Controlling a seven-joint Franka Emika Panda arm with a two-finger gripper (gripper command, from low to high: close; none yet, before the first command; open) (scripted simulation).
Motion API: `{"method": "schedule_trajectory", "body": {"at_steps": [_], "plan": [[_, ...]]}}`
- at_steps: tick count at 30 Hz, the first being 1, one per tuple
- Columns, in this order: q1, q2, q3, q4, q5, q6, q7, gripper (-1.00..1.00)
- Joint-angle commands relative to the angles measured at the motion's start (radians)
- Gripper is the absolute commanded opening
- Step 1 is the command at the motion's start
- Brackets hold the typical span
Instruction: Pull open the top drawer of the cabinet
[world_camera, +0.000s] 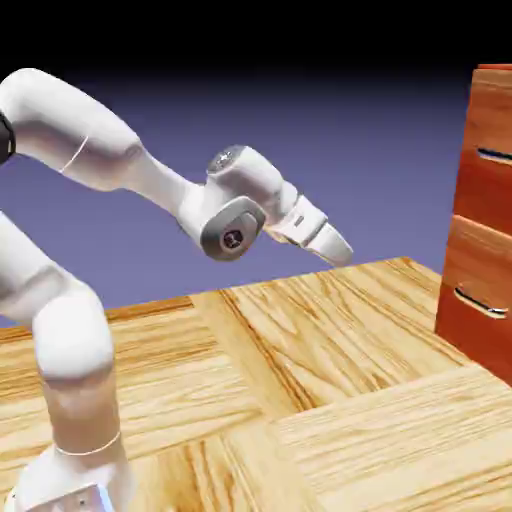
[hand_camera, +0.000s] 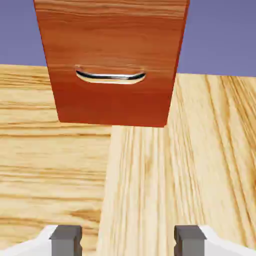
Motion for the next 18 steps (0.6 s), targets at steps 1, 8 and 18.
{"method": "schedule_trajectory", "body": {"at_steps": [1,8,18], "plan": [[0.014,0.036,-0.032,0.026,0.044,-0.006,0.013,0.00],[0.111,0.287,-0.255,0.211,0.348,-0.051,0.102,0.00],[0.251,0.645,-0.573,0.475,0.783,-0.115,0.229,0.00]]}}
